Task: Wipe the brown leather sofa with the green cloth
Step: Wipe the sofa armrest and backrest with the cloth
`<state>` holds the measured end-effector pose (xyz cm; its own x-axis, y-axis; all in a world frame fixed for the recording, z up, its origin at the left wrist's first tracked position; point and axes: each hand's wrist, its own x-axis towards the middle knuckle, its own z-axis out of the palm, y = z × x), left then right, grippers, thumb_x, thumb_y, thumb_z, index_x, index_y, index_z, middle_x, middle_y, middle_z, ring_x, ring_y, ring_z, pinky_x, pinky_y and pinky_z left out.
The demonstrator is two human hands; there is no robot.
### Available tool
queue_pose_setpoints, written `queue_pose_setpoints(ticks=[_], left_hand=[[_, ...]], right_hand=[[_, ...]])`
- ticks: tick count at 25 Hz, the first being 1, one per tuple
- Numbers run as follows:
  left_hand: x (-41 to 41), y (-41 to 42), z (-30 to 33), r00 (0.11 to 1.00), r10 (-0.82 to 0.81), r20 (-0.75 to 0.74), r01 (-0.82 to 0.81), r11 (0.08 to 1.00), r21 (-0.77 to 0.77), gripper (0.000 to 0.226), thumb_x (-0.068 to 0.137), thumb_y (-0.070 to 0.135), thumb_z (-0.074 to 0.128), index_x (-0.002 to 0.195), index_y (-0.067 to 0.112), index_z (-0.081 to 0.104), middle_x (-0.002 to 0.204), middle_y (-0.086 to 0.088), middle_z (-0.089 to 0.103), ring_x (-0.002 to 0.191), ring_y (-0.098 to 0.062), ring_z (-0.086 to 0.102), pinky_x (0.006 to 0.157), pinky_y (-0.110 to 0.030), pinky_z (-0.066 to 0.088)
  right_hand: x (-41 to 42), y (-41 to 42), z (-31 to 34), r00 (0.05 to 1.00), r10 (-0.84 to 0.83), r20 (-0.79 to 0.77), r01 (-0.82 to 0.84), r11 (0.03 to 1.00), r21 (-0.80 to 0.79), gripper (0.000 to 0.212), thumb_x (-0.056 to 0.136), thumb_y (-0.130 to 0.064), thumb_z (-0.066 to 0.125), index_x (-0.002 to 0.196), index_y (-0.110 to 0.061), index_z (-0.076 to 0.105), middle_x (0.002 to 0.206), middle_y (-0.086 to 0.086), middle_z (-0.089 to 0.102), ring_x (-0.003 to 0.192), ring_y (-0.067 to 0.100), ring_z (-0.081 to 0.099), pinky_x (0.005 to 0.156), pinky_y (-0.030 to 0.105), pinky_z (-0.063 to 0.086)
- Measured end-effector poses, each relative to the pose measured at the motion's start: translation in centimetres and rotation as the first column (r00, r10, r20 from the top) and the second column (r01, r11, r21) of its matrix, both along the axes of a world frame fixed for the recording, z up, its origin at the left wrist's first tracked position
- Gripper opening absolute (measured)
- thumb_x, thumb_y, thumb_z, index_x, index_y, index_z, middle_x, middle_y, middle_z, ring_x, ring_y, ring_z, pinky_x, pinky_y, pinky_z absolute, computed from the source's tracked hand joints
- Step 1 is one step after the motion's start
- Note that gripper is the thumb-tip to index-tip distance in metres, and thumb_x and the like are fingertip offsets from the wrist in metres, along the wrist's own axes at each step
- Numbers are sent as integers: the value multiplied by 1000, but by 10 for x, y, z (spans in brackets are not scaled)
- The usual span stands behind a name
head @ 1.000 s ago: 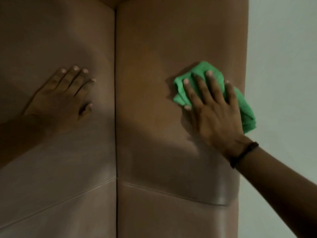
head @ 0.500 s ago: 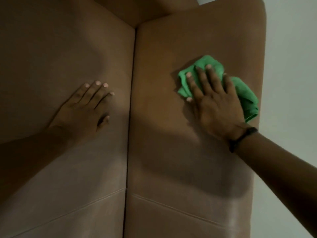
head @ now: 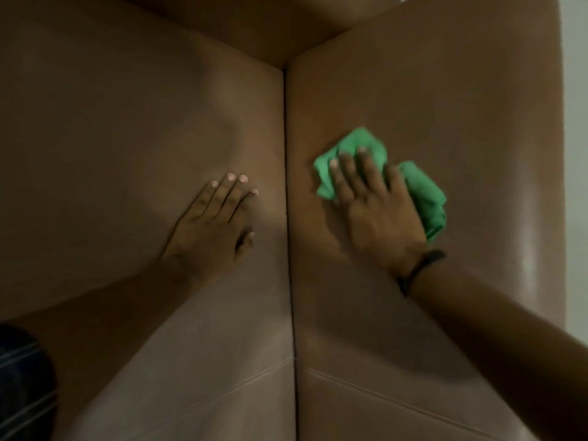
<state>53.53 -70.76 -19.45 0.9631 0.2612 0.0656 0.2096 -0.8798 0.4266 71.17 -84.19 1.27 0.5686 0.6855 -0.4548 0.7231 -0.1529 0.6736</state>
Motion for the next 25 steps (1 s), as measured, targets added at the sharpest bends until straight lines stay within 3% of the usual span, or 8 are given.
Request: queue_pose_setpoints(ticks=[2, 5, 9, 13, 18, 20, 23, 25], left_hand=[[-5, 10, 8, 999, -42, -28, 42, 999, -19, 79, 107, 49, 43, 174, 10, 29, 183, -18, 24, 172, -35, 20, 142, -49, 11], [-7, 18, 9, 993, -112, -25, 112, 993, 27, 80, 107, 53, 42, 174, 11, 29, 183, -16, 27, 171, -34, 23, 141, -48, 14], [24, 96, -3, 999, 31, 22, -32, 998, 48, 80, 105, 50, 50, 171, 9, 34, 178, -18, 36, 167, -39, 31, 138, -53, 17], [40, 177, -14, 993, 107, 59, -113, 987, 116, 77, 107, 48, 37, 172, 8, 29, 180, -21, 31, 168, -41, 26, 138, -55, 15], [42, 171, -16, 992, 123, 35, -127, 980, 155, 76, 111, 48, 34, 174, 9, 22, 182, -19, 25, 170, -38, 20, 139, -54, 13], [39, 174, -9, 995, 96, 5, -95, 984, 148, 76, 110, 46, 34, 175, 8, 21, 183, -20, 23, 171, -38, 19, 140, -55, 13], [35, 172, 2, 995, 85, -45, -77, 987, 144, 74, 110, 39, 38, 175, 7, 21, 184, -19, 21, 172, -37, 17, 141, -55, 12], [37, 169, 5, 994, 92, -54, -83, 983, 161, 74, 110, 37, 36, 175, 6, 20, 184, -20, 20, 172, -38, 16, 141, -55, 11]], right_hand=[[-44, -43, -4, 995, 79, -66, -84, 993, -88, 67, 109, -29, 16, 171, -5, 11, 178, 15, 17, 164, 40, 14, 121, 59, 16], [-39, -45, -28, 996, 61, -59, -53, 990, 132, 70, 96, -17, 35, 165, -2, 35, 171, 16, 38, 156, 41, 28, 114, 56, 23], [-92, 7, -125, 910, -260, -323, 398, 767, 503, 62, 102, -11, 63, 160, -2, 44, 167, 15, 45, 151, 43, 45, 115, 55, 36], [-145, 34, -179, 818, -423, -391, 568, 477, 671, 59, 111, -32, 41, 168, -17, 34, 175, 1, 30, 162, 24, 30, 120, 54, 36], [-44, 127, -191, 807, -370, -461, 585, 388, 712, 59, 113, -38, 34, 170, -24, 28, 178, -6, 23, 165, 20, 17, 127, 59, 20], [-77, 124, -196, 840, -298, -453, 542, 434, 720, 60, 114, -39, 33, 171, -24, 26, 179, -6, 21, 165, 19, 17, 125, 56, 22], [-166, 65, -180, 858, -104, -503, 443, 646, 622, 61, 113, -41, 33, 171, -23, 25, 179, -5, 17, 165, 19, 17, 120, 56, 36], [-159, 50, -188, 853, -149, -501, 471, 635, 612, 64, 111, -44, 36, 171, -24, 25, 179, -4, 17, 165, 22, 18, 120, 58, 37]])
